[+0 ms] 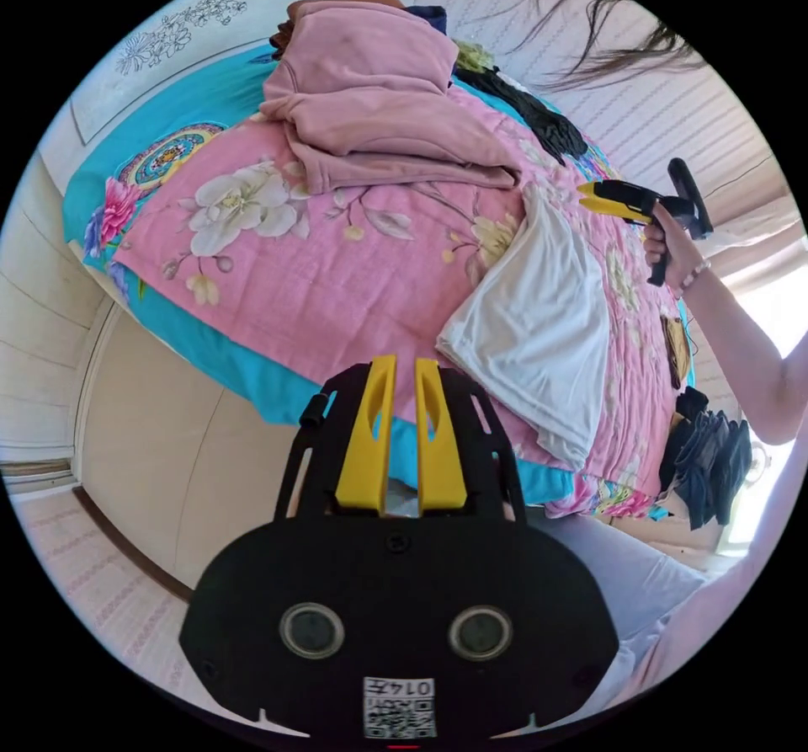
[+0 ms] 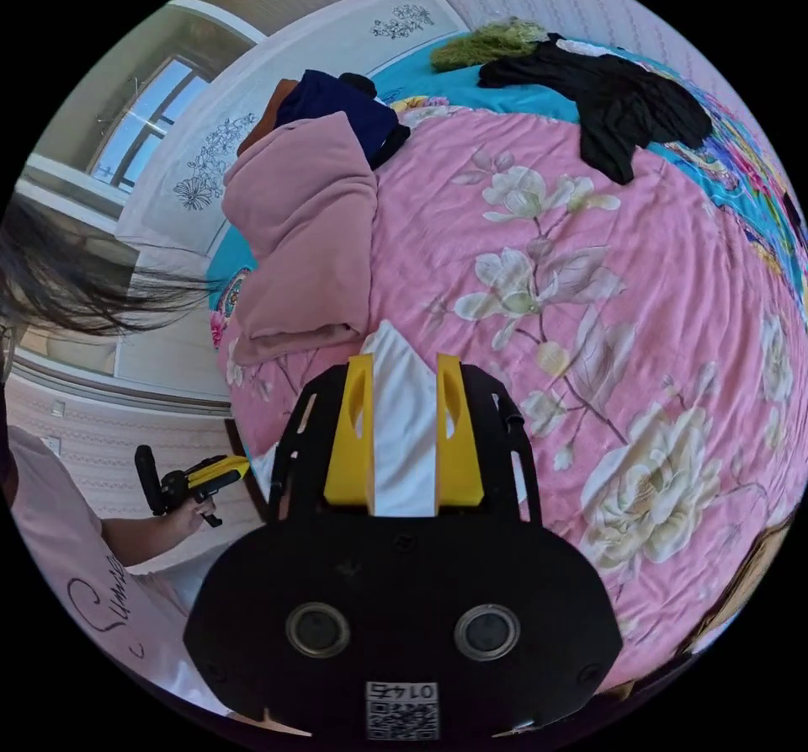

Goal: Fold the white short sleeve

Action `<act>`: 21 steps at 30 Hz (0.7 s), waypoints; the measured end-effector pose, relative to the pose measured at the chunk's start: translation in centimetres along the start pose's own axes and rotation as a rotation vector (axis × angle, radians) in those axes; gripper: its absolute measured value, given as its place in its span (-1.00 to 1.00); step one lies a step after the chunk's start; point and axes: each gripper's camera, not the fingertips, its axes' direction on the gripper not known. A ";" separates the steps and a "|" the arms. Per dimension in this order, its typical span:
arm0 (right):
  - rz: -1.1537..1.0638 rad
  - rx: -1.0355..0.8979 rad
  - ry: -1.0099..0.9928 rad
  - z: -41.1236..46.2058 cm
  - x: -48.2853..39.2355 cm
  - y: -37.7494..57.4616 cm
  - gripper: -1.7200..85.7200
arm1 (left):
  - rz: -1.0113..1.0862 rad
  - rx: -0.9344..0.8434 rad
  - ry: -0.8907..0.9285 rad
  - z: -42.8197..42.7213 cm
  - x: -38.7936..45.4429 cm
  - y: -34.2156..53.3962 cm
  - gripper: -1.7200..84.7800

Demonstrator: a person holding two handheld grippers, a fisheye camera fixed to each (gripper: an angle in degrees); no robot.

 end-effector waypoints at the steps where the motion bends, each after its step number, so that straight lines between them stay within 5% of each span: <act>1: -0.035 -0.024 0.019 -0.1 -0.4 -0.6 -0.64 | -0.003 0.001 0.026 0.2 0.1 -0.4 -0.76; 8: -0.186 -0.244 0.062 5.3 -3.4 -2.9 -0.57 | -0.066 0.026 0.146 1.1 0.3 -1.6 -0.67; 16: -0.263 -0.190 0.044 3.4 -5.1 -1.1 -0.70 | 0.005 0.054 0.209 -0.1 2.5 -3.2 -0.66; 21: -0.264 -0.205 0.041 2.4 -5.4 -0.5 -0.80 | -0.011 0.019 0.104 1.9 4.1 -3.5 -0.87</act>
